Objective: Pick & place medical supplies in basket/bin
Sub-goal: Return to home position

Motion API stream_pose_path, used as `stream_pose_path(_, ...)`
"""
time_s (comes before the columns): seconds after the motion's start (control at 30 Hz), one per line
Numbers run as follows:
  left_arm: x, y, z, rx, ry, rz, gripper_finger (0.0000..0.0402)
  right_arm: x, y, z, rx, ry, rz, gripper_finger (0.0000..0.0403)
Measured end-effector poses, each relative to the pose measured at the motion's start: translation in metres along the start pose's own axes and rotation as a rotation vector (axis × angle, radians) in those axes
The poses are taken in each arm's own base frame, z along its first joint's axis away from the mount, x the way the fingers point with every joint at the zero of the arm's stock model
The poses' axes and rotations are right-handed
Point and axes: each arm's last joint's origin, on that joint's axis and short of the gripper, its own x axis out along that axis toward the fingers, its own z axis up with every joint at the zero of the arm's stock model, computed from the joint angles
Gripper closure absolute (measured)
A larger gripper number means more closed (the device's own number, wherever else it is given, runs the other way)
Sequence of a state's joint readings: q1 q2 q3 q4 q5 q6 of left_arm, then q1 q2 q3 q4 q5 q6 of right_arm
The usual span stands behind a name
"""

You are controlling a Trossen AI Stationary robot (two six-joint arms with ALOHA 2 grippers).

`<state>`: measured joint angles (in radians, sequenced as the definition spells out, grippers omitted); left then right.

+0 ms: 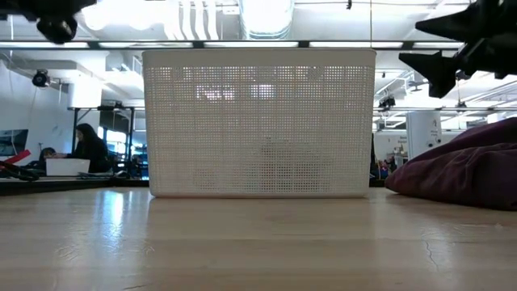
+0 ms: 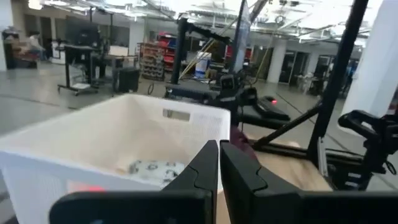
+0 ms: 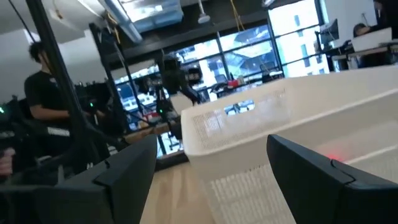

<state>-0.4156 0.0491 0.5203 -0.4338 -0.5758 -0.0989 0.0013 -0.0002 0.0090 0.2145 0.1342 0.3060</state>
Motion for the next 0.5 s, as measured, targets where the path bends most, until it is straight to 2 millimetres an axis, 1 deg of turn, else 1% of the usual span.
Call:
stream_pose_path(0.07,0.001,0.001,-0.012,-0.043,-0.027,0.000,0.0401,0.000,0.000,0.001,-0.010,-0.006,-0.006,0.0110)
stream_pose_path(0.13,0.008,-0.002,-0.028,-0.018,0.021,0.002,0.0401,0.000,-0.001,0.000,-0.010,-0.005,-0.026,0.0110)
stream_pose_path(0.23,0.009,-0.006,-0.024,-0.053,-0.036,-0.072,0.0401,0.000,-0.001,0.001,0.004,-0.018,-0.036,0.0110)
stream_pose_path(0.3,0.013,-0.008,-0.026,-0.065,-0.088,-0.089,0.0401,0.000,-0.001,0.001,0.006,-0.020,-0.041,0.0110)
stream_pose_path(0.4,0.023,-0.015,-0.041,-0.066,-0.196,-0.153,0.0401,0.000,-0.001,0.001,0.006,-0.022,-0.046,0.0110)
stream_pose_path(0.5,0.030,-0.018,-0.060,-0.095,-0.270,-0.175,0.0401,0.000,-0.001,0.001,0.010,-0.023,-0.049,0.0110)
